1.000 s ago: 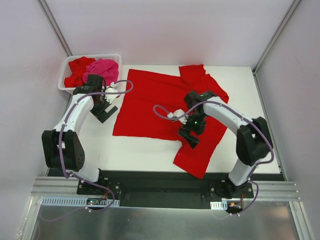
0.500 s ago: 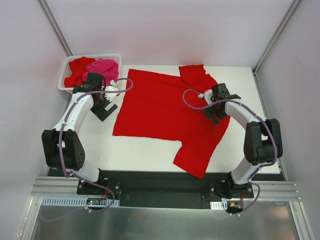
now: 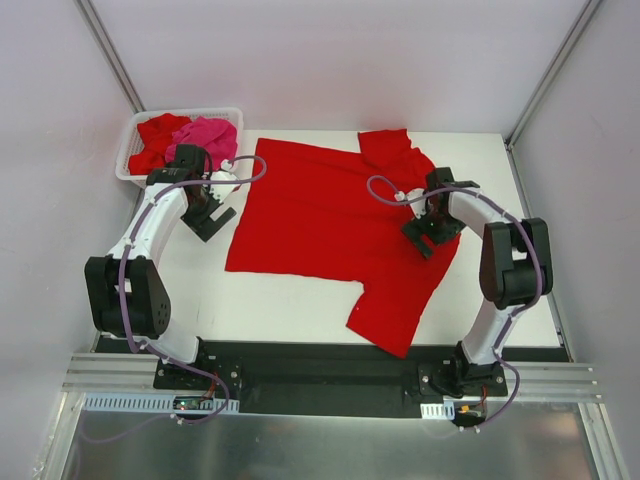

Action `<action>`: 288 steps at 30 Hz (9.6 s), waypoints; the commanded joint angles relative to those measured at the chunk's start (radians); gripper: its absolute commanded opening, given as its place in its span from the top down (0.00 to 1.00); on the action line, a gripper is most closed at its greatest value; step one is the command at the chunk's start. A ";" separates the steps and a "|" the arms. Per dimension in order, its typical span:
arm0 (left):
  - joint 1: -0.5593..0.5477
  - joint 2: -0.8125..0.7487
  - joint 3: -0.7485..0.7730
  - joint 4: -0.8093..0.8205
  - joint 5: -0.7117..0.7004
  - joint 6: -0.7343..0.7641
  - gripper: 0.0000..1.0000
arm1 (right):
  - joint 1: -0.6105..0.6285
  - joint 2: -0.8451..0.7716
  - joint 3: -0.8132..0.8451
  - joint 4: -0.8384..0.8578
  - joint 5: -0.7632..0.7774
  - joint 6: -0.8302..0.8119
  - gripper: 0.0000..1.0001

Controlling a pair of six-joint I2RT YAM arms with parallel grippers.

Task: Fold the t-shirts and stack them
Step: Grap the side of the flattened tshirt closest away from the robot with both arms

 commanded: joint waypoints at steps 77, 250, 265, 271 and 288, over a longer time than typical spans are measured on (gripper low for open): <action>-0.210 0.657 0.915 -0.009 0.027 -0.054 0.02 | -0.173 0.185 0.657 -0.068 -0.070 -0.046 0.04; -0.224 -0.101 -0.154 0.221 -0.137 -0.074 0.01 | 0.201 -0.488 -0.386 -0.485 -0.518 -0.575 0.02; -0.225 -0.072 -0.116 0.218 -0.137 -0.062 0.01 | 0.205 -0.207 -0.306 -0.460 -0.473 -0.554 0.04; -0.225 -0.075 -0.122 0.219 -0.139 -0.059 0.01 | 0.239 -0.158 -0.286 -0.517 -0.524 -0.561 0.04; -0.227 -0.078 -0.129 0.219 -0.145 -0.031 0.01 | 0.311 -0.147 -0.238 -0.684 -0.624 -0.598 0.04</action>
